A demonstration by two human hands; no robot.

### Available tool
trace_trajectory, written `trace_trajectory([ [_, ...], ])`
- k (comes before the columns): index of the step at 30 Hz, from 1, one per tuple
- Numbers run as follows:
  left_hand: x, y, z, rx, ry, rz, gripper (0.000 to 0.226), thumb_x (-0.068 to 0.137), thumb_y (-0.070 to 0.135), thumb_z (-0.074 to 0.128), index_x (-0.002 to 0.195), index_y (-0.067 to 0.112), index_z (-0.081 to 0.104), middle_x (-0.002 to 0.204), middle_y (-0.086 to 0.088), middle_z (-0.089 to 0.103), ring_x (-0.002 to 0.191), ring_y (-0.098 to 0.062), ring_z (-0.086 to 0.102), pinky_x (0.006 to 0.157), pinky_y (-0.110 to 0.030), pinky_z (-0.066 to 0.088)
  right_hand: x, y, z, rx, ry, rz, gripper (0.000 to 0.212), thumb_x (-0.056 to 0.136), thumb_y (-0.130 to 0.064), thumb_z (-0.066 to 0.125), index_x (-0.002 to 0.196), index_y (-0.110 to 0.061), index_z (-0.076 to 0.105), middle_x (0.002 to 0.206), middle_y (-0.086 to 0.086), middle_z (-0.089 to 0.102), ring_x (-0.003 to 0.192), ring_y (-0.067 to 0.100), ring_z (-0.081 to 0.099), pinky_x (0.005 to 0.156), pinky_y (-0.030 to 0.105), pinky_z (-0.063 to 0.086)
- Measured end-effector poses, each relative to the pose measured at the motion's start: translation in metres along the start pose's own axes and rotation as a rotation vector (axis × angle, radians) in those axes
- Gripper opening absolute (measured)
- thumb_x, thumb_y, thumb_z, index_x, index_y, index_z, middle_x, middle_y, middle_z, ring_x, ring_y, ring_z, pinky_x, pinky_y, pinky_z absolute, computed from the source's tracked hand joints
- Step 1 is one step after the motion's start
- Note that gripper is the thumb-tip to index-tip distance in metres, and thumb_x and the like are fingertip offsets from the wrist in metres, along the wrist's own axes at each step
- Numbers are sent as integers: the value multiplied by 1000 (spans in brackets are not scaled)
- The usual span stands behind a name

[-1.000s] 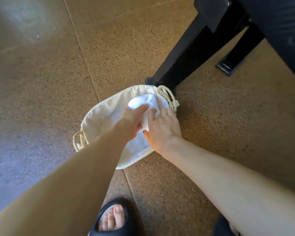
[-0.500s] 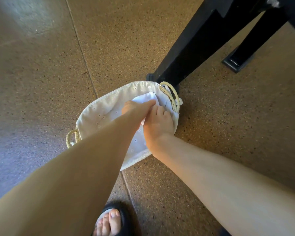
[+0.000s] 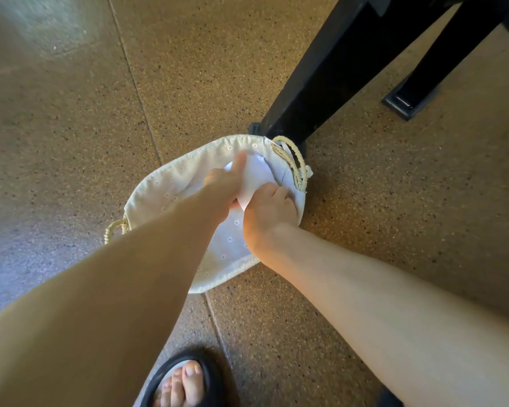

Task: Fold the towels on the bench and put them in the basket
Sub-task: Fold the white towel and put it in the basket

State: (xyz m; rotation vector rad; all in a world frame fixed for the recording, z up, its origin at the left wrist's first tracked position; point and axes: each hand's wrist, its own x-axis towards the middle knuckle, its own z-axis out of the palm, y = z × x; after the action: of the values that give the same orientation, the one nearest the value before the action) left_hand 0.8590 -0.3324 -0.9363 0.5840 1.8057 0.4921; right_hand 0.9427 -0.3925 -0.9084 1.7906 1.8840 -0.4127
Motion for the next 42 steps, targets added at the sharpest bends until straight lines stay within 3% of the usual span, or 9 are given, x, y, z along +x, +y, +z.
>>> trace_trajectory([
  [4,-3,4,-3,159,50,156,43,101,56,41,90,17,54,119,-17,65,110,-33,65,92,-43,55,1,-1,3,-83,-12,-13,69,102,-29,44,146,17,17,139,29,43,123,43,47,104,45,37],
  [7,-20,7,8,547,192,273,41,107,40,29,122,8,49,136,-24,49,129,-40,47,105,-45,37,4,0,2,-36,-6,-1,65,103,-27,44,145,16,19,139,30,44,124,44,47,106,45,37],
  [11,-33,-16,6,808,413,741,28,94,21,49,119,11,42,122,-14,45,113,-32,47,94,-37,40,1,1,5,48,17,-3,57,105,-18,38,144,16,16,141,31,39,129,43,41,109,41,34],
  [16,-23,-13,-19,985,133,1003,21,100,16,51,119,13,59,125,-11,46,112,-25,48,78,-18,26,4,-3,8,41,26,17,57,104,-17,35,145,18,15,141,30,39,128,42,42,109,41,32],
  [20,-10,-26,-28,1046,21,1135,38,94,32,46,118,6,60,123,-16,52,98,-36,54,88,-44,48,9,-5,10,61,38,39,39,104,-10,32,137,12,30,137,25,42,124,39,45,109,42,34],
  [25,-10,-24,-36,1190,31,1093,59,92,53,30,132,16,55,136,-5,49,118,-28,53,83,-40,51,9,-6,9,-56,49,39,42,104,-13,31,137,12,30,136,24,41,121,37,48,105,42,36],
  [30,-16,-18,-31,1249,8,983,47,99,44,44,142,23,43,148,2,36,134,-21,38,96,-38,45,7,-3,6,-104,63,9,45,104,-19,34,141,6,32,136,20,41,123,33,47,103,39,36],
  [35,-38,10,-21,1558,6,902,46,103,42,45,142,19,40,149,-9,36,135,-25,39,99,-39,44,-5,4,-11,-117,22,-31,46,102,-24,46,143,-6,40,137,19,41,128,35,40,106,38,36],
  [42,-143,84,-31,1782,-61,850,40,105,31,43,144,22,44,141,-8,52,127,-29,54,97,-40,48,-106,48,-70,-24,308,-207,46,100,-17,52,142,-1,42,136,14,50,127,28,46,104,35,40],
])
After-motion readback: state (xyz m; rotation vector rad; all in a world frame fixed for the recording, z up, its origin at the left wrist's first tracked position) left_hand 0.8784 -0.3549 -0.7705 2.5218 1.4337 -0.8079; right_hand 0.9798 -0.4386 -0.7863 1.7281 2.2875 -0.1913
